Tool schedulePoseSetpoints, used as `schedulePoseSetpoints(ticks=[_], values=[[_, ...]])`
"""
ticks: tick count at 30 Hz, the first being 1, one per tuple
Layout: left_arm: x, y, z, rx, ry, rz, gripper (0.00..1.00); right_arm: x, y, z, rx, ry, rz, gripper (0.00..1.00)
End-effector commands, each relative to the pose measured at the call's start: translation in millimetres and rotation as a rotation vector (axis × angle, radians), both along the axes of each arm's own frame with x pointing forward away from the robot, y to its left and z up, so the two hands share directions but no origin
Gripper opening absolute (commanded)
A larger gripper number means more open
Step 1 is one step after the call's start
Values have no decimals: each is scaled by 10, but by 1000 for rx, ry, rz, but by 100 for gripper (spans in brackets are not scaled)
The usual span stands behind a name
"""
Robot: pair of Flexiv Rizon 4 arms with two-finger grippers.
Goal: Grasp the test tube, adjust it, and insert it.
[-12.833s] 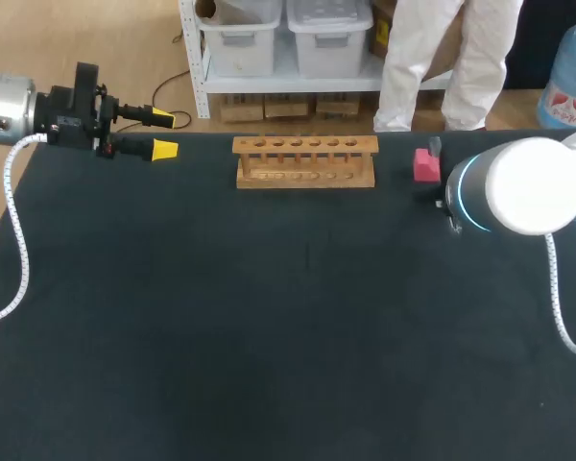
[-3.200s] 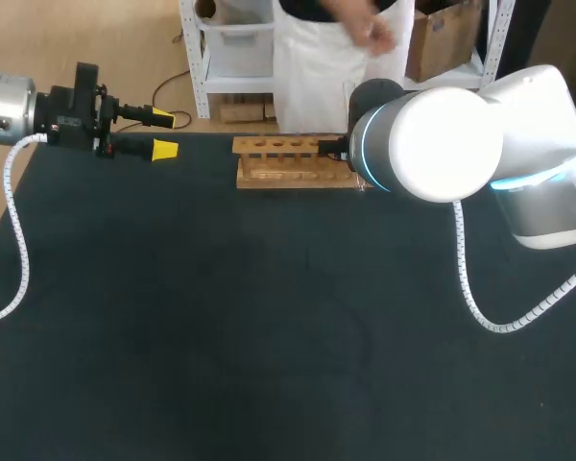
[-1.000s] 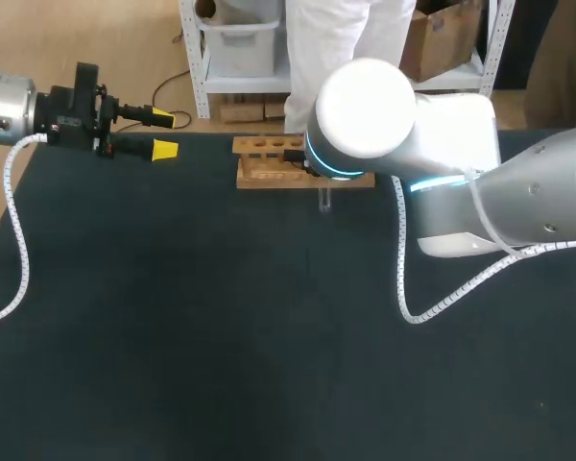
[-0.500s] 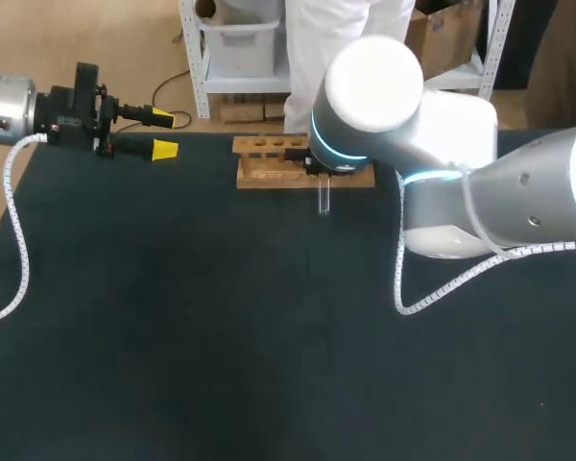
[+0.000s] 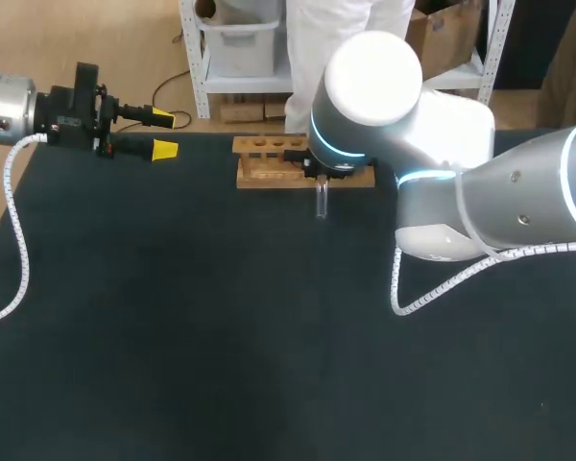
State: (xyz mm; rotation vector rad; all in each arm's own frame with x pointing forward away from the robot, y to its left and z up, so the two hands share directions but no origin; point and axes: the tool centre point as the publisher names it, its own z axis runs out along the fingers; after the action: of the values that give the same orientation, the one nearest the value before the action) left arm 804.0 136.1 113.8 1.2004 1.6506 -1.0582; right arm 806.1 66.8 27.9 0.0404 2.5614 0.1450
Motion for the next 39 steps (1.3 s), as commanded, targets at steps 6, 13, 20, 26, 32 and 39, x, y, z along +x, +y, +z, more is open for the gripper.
schedulePoseSetpoints(ticks=[6,13,20,26,32,39], values=[[-3,5,-8,-2,-3,0,100,-140,-6,217,8,-69,-39,0],[-3,5,-8,-2,-3,0,100,-211,-24,447,3,-148,-81,0],[-3,5,-8,-2,-3,0,100,-245,-62,656,-7,-222,-81,0],[-3,5,-8,-2,-3,0,100,-269,-66,791,-11,-255,-50,0],[-3,5,-8,-2,-3,0,100,-305,-59,920,-7,-284,-24,0],[-3,5,-8,-2,-3,0,100,-324,-5,947,71,-281,24,0]])
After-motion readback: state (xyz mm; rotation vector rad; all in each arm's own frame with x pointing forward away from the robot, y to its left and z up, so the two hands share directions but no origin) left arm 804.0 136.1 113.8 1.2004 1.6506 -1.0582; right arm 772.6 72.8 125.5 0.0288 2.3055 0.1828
